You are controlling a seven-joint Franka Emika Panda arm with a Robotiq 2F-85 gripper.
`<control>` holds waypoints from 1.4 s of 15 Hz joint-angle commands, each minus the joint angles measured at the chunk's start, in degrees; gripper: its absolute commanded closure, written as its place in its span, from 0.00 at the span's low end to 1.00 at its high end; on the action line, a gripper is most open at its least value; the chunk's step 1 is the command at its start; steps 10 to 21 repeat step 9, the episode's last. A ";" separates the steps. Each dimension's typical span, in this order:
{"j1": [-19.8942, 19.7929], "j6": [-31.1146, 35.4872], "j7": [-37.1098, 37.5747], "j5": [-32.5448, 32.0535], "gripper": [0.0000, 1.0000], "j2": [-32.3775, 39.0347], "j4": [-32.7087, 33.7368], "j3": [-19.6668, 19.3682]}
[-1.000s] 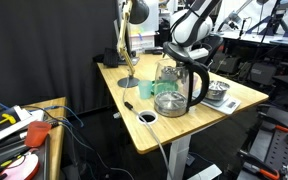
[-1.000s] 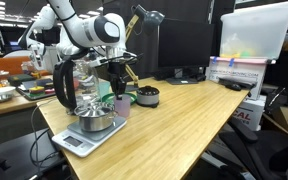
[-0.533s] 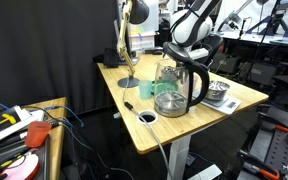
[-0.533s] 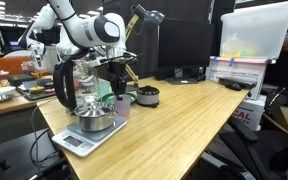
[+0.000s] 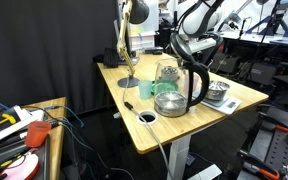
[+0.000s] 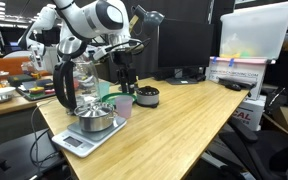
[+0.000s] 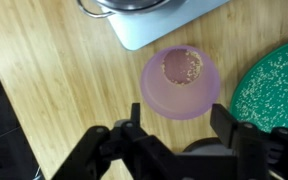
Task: Move the pink cup to the right side of the green plate
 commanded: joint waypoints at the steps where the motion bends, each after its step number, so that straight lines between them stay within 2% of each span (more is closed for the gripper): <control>1: -0.79 2.85 -1.24 -4.23 0.01 -6.92 -6.15 -0.55; 2: -1.23 2.95 -2.03 -5.26 0.00 -9.56 -8.50 -0.45; 3: -1.50 0.16 -0.39 -3.95 0.00 -5.57 -3.87 0.20; 21: -1.56 0.12 -0.28 -4.15 0.00 -5.77 -4.43 0.37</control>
